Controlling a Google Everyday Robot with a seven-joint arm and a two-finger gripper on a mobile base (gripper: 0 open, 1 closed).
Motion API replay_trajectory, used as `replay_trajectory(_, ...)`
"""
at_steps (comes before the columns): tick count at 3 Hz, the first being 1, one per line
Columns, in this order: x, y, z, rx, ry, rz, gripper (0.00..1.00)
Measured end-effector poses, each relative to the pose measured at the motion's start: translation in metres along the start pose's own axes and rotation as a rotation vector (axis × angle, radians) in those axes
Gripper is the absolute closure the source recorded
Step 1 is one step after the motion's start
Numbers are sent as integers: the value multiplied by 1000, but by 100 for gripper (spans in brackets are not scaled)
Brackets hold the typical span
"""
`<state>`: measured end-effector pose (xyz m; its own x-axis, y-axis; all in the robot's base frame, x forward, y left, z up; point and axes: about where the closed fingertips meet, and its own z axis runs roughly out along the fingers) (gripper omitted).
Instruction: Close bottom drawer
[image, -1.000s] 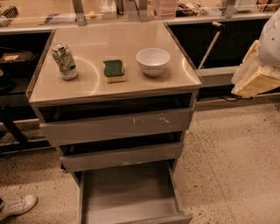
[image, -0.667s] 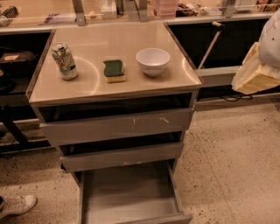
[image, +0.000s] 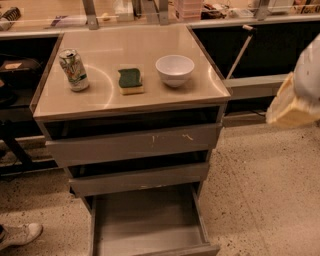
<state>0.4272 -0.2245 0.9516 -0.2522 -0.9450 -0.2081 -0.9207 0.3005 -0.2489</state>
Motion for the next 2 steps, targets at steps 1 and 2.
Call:
replay_trajectory(1,39,33,53,-32,13,62,100)
replay_trajectory(2,78,77,120,-118,35,128,100)
